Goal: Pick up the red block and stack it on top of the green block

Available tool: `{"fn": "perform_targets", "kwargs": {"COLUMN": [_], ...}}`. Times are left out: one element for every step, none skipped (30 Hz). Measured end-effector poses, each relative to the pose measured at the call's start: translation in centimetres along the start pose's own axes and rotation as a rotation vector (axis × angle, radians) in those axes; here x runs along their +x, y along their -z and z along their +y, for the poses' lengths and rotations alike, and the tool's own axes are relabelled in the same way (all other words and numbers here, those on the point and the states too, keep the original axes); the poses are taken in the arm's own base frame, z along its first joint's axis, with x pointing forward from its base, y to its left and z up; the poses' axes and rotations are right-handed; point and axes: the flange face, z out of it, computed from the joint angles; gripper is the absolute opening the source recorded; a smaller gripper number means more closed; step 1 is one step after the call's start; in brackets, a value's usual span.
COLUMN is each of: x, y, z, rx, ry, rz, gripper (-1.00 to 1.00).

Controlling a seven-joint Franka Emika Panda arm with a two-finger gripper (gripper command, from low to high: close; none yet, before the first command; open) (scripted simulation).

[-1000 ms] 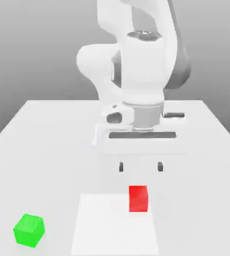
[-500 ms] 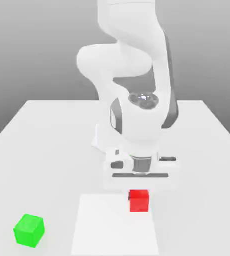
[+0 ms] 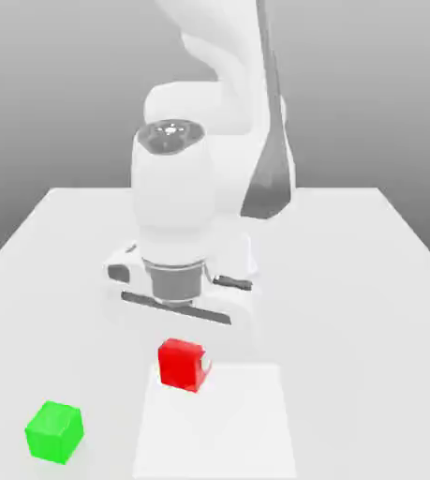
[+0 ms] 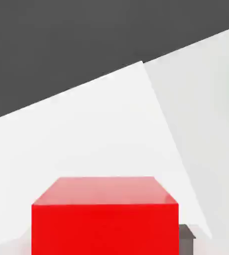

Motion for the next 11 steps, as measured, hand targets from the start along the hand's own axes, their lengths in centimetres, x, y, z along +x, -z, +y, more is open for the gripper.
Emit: {"fn": "perform_targets", "kwargs": {"x": [2.5, 4.8, 7.1, 8.1, 8.7, 9.0, 9.1, 9.1, 9.1, 9.1, 9.1], "y": [0.3, 0.7, 0.9, 0.4, -0.6, -1.8, -3.1, -4.4, -4.4, -4.4, -4.4], "z": [0.0, 0.2, 0.4, 0.5, 0.5, 0.5, 0.5, 0.6, 0.6, 0.6, 0.6], "rx": [0.0, -0.001, -0.002, -0.002, -0.003, -0.003, -0.003, -0.003, -0.003, -0.003, -0.003], "ry": [-0.066, -0.128, -0.188, -0.214, -0.227, -0.234, -0.237, -0.239, -0.239, -0.239, -0.239], "rz": [0.002, 0.004, 0.006, 0.008, 0.009, 0.009, 0.009, 0.01, 0.01, 0.01, 0.01], "gripper": [-1.0, -1.0, -1.0, -1.0, -1.0, -1.0, -1.0, 1.0, 1.0, 1.0, 1.0]}}
